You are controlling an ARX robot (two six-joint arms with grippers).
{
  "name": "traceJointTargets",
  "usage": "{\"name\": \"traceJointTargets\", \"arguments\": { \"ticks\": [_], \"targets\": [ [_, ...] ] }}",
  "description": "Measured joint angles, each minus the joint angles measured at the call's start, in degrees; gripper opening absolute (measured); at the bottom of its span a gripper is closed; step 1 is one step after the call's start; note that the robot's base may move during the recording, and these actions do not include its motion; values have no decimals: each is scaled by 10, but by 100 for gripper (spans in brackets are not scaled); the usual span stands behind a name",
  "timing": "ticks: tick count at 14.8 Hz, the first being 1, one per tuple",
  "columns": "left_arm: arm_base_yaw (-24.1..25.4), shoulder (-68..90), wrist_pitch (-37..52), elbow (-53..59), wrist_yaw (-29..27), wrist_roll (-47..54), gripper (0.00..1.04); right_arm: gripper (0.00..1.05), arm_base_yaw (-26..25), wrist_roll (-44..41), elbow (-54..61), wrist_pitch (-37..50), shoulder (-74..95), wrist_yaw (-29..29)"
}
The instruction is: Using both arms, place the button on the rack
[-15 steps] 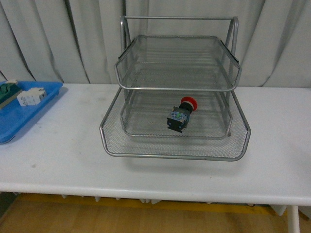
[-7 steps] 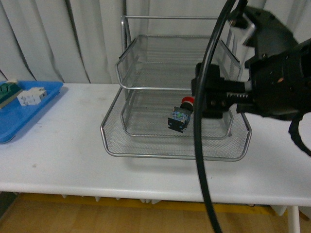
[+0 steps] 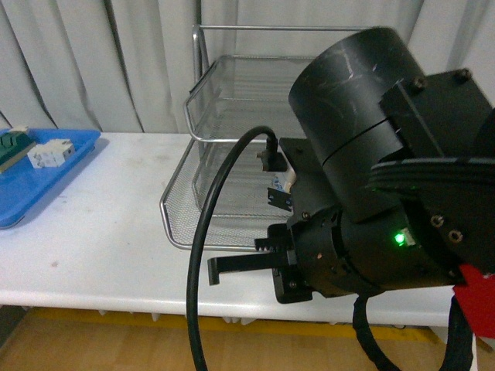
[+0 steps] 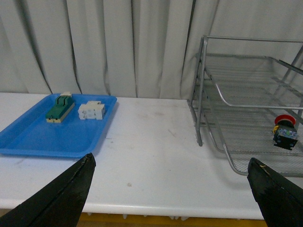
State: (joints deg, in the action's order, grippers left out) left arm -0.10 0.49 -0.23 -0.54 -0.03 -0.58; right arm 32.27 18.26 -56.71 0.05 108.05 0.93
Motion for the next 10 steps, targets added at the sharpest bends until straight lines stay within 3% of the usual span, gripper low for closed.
{"name": "traceJointTargets", "arguments": {
  "ticks": [10],
  "targets": [
    [0, 0, 0, 0, 0, 0, 98, 2, -40, 12, -48, 3, 68, 14]
  ]
}}
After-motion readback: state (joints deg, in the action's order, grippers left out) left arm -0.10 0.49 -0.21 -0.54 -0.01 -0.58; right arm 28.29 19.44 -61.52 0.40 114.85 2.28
